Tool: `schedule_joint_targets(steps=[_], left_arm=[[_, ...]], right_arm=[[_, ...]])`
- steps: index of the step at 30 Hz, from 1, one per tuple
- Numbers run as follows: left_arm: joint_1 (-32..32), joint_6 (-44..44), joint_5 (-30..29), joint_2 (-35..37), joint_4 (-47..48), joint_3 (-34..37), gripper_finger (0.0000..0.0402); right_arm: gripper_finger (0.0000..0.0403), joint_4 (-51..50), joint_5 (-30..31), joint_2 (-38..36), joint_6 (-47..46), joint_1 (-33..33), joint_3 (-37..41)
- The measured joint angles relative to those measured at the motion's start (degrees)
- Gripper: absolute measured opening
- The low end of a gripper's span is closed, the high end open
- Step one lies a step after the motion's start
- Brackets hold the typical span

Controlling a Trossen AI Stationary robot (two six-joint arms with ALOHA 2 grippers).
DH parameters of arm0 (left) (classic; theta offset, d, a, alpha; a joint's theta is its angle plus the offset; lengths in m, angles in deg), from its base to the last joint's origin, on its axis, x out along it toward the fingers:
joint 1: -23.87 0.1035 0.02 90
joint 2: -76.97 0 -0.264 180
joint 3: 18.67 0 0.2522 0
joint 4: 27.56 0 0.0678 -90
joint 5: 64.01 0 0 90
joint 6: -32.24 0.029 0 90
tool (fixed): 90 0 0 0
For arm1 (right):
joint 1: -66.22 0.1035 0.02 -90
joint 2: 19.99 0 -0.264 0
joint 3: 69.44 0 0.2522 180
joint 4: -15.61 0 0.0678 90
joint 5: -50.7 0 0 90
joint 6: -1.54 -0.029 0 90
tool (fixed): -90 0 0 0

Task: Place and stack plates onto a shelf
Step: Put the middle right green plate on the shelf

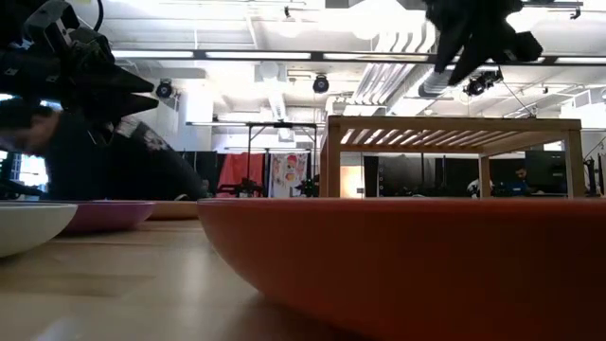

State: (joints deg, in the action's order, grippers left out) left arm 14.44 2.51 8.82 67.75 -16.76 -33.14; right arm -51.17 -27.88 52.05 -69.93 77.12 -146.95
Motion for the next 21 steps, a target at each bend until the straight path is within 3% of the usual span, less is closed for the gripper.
schedule_joint_targets(steps=[12,21], left_arm=[[0.02,0.00,0.00,0.01,-0.01,0.00,0.0108],[0.01,0.00,0.00,0.02,0.00,0.00,0.0108]], right_arm=[[0.0103,0.74,-7.36,12.25,-7.09,0.34,0.00],[0.0103,1.01,-7.33,18.27,-12.68,2.39,-0.02]])
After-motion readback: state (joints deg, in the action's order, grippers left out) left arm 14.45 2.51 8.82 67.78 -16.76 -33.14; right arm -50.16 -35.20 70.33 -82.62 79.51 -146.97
